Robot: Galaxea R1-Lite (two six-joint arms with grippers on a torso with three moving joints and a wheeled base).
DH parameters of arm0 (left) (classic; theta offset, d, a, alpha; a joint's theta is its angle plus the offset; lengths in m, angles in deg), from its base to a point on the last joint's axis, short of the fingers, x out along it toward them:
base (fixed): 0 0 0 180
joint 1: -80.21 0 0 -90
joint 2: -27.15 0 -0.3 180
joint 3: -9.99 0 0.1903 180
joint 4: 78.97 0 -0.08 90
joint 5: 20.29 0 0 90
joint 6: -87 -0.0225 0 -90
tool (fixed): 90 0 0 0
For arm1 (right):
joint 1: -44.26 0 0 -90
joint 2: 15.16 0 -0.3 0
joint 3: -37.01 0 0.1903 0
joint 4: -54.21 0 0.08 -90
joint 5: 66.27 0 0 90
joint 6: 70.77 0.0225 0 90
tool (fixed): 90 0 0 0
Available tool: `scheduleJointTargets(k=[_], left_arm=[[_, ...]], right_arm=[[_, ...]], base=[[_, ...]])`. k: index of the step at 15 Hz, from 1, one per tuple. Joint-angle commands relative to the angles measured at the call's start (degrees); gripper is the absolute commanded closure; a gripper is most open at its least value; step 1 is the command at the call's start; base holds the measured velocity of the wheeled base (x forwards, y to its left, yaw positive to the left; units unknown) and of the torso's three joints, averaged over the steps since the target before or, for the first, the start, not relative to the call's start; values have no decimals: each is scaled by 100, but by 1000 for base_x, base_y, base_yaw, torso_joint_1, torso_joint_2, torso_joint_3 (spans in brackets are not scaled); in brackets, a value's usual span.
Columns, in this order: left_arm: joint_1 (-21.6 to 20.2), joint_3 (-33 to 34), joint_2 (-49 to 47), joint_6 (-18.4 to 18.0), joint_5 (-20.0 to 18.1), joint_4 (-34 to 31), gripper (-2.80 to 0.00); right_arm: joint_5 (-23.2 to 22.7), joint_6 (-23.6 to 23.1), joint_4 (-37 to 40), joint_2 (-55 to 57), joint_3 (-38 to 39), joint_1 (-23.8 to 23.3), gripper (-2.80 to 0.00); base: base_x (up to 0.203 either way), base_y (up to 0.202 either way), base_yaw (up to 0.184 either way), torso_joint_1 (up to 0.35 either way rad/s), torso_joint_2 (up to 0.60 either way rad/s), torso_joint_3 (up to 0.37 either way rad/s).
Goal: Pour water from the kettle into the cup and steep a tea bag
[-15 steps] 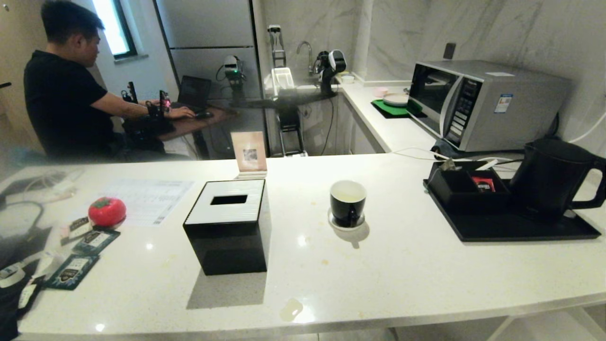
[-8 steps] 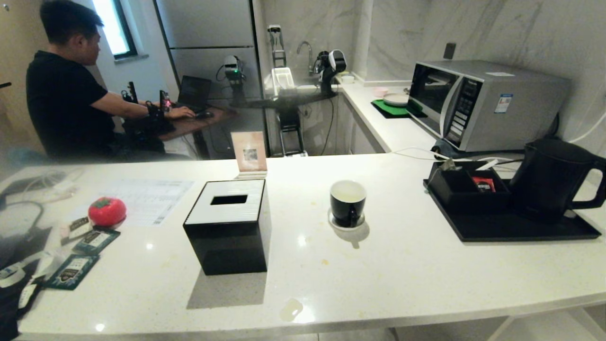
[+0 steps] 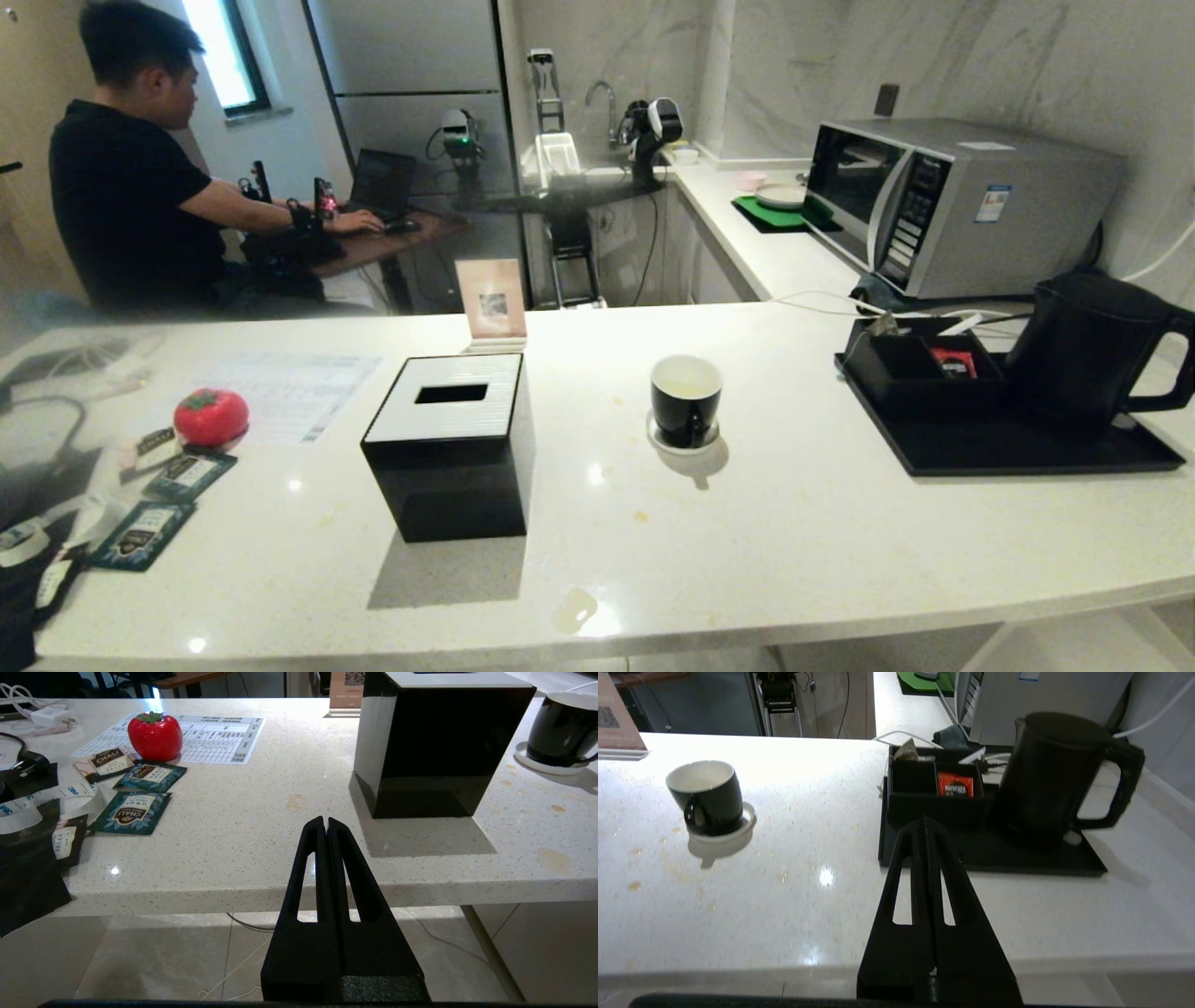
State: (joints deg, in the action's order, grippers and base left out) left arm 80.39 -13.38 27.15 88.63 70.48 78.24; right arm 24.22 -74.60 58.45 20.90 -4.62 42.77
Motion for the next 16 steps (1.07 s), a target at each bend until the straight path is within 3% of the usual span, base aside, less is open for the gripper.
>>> scheduleJointTargets(k=[1, 7, 16], left_arm=[[-1, 0, -9, 5, 2, 4, 0], [-1, 0, -9, 5, 2, 4, 0], [-1, 0, -9, 5, 2, 4, 0]], right_arm=[[-10, -35, -14, 921, -581, -1, 0], [29, -245, -263, 2437, -1758, -1, 0], [41, -345, -852, 4074, -2370, -110, 0]], base=[[0, 0, 0, 0, 0, 0], [0, 0, 0, 0, 0, 0], [0, 0, 0, 0, 0, 0]])
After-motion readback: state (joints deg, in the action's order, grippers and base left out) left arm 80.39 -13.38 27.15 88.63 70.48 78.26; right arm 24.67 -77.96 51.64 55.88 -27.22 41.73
